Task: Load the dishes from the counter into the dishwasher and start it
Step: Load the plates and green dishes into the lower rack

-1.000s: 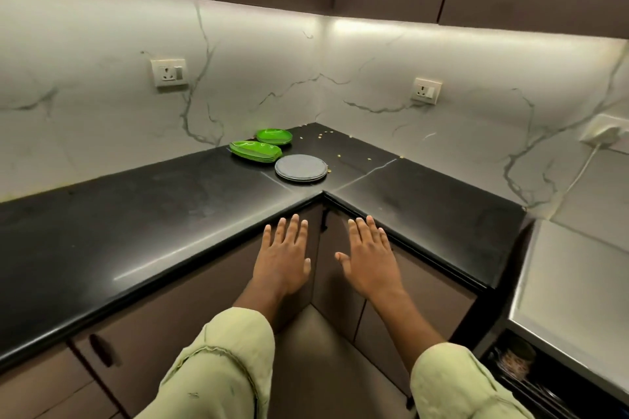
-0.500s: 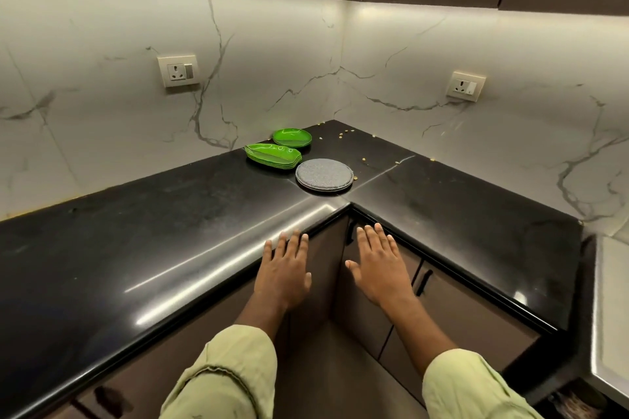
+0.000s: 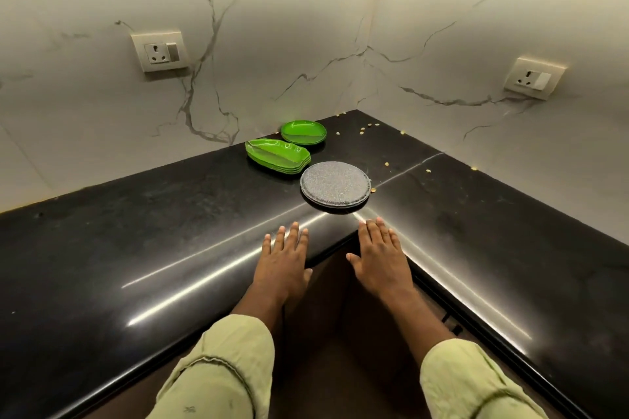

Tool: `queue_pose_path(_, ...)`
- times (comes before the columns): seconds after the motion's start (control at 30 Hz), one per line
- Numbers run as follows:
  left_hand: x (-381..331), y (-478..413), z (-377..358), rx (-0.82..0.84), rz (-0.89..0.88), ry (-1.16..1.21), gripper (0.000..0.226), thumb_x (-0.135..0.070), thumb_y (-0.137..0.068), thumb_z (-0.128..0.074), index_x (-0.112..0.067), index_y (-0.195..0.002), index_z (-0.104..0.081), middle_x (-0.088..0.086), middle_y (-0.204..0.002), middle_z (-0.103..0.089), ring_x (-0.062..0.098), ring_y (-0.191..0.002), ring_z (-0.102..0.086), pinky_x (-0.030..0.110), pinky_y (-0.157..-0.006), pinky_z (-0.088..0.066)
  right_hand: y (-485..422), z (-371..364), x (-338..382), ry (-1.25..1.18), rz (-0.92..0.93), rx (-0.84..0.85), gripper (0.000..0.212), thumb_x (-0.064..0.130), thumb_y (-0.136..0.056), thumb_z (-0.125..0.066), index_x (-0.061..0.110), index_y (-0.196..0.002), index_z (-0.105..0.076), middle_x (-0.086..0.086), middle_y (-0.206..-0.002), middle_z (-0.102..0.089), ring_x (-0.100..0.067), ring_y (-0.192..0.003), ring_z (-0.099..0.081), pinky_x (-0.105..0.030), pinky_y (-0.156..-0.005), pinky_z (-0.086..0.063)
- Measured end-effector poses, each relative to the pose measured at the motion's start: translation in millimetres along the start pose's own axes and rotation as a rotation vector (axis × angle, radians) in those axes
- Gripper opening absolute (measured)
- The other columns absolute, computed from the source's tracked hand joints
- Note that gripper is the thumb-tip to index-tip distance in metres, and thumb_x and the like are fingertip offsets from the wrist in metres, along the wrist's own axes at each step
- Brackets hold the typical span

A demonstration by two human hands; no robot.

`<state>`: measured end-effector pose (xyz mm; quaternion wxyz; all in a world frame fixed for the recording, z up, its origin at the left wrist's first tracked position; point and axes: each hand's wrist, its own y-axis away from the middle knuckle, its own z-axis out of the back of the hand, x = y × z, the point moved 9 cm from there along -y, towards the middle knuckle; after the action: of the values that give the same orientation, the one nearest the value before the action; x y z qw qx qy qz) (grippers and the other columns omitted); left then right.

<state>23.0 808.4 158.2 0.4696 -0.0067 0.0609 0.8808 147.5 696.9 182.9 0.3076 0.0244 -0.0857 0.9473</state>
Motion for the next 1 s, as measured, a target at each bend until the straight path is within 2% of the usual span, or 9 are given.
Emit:
queue_pose_path(0.27, 35, -77, -28, 0.152, 0.074, 0.001, 0.092, -0.049, -0.096, -0.054, -0.019, -0.158, 0.007, 0.009, -0.165, 0.015, 0.033, -0.152, 0.011, 0.052, -0.121, 0.001, -83, -34, -5, 0.016, 0.043, 0.083, 0.074, 0.047, -0.099, -0.044, 0.011, -0.156, -0.013, -0.011, -0.163, -0.013, -0.025, -0.152, -0.003, -0.04, -0.122, -0.003)
queue_pose_path(0.57, 69, -185, -52, 0.355, 0.061, 0.043, 0.124, -0.044, -0.077, -0.081, -0.016, -0.158, 0.008, 0.014, -0.163, 0.019, 0.04, -0.149, 0.016, 0.06, -0.119, 0.0, -176, -72, -6, 0.151, 0.054, 0.244, 0.071, 0.045, -0.1, -0.043, 0.013, -0.156, -0.012, -0.009, -0.164, -0.01, -0.024, -0.152, -0.001, -0.04, -0.121, -0.004)
queue_pose_path(0.7, 83, -216, -76, 0.515, 0.065, 0.097, 0.139, -0.043, -0.067, -0.088, -0.016, -0.157, 0.015, 0.012, -0.163, 0.023, 0.039, -0.149, 0.017, 0.06, -0.12, -0.005, -209, -89, -4, 0.165, 0.031, 0.305, 0.071, 0.043, -0.099, -0.046, 0.013, -0.155, -0.014, -0.009, -0.163, -0.014, -0.025, -0.151, -0.004, -0.042, -0.121, -0.007)
queue_pose_path(0.9, 82, -232, -88, 0.642, 0.093, 0.077, 0.149, -0.04, -0.064, -0.092, -0.016, -0.153, 0.024, 0.009, -0.158, 0.035, 0.041, -0.147, 0.021, 0.062, -0.119, -0.005, -246, -127, 3, 0.19, 0.01, 0.453, 0.086, 0.048, -0.093, -0.057, 0.014, -0.156, -0.01, -0.013, -0.163, -0.007, -0.032, -0.151, -0.005, -0.046, -0.122, -0.008)
queue_pose_path(1.0, 81, -233, -91, 0.683, 0.105, 0.074, 0.15, -0.04, -0.063, -0.092, -0.015, -0.152, 0.026, 0.009, -0.156, 0.037, 0.043, -0.146, 0.022, 0.064, -0.118, -0.005, -261, -143, 2, 0.232, -0.009, 0.533, 0.097, 0.053, -0.088, -0.062, 0.012, -0.156, -0.007, -0.018, -0.162, -0.01, -0.036, -0.148, -0.017, -0.049, -0.12, -0.013)
